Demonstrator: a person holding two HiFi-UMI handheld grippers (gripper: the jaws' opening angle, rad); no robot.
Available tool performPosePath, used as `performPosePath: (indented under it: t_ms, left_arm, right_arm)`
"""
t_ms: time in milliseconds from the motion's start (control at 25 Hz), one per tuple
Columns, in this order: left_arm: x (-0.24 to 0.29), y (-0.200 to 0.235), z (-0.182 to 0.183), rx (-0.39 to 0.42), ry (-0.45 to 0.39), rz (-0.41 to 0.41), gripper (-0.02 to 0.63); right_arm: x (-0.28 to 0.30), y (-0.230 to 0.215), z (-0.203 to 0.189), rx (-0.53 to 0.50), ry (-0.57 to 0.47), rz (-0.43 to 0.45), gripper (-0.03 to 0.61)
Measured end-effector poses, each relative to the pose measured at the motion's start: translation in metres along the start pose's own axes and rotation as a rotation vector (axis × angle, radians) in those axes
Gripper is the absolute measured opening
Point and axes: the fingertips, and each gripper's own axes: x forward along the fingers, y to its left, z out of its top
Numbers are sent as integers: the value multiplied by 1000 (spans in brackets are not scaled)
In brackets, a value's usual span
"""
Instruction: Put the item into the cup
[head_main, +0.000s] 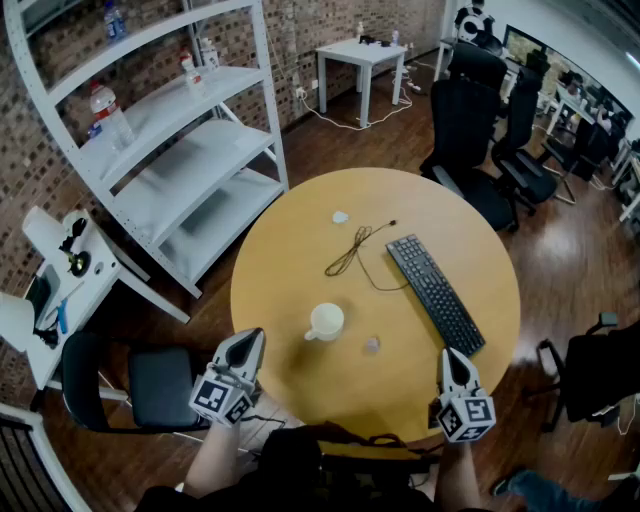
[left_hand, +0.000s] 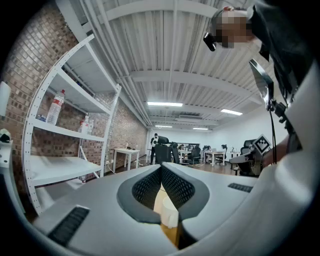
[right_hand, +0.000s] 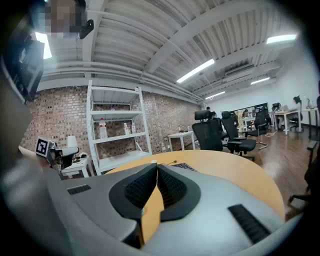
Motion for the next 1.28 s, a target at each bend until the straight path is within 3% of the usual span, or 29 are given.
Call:
performPosePath:
  t_ms: [120,400,520,600,880,1120,1280]
  left_arm:
    - [-3,14,-7,-7,5,23,-5]
    - [-24,42,-13,-17,31,81,-5]
    - [-38,52,-13,-28,42,127,-5]
    - [-51,61,-17,-36,66,157,-5]
    - [-67,82,-34,-71,120,189,-5]
    - [-43,73,-42,-52,161,97,-5]
    - [-28,69,-37,-65,143,68,-5]
  right_arm:
    - [29,18,-17,-31,73,50,94]
    - [102,48,-96,-120,317,160,196]
    - [125,51,-128,-165,395,165,196]
    - [139,50,-145,-177,434,150,229]
    - [163,52,-178,-164,504,65,230]
    - [156,48,-195,-175,530,-16,230]
    - [154,51,-192,-236,515,12,166]
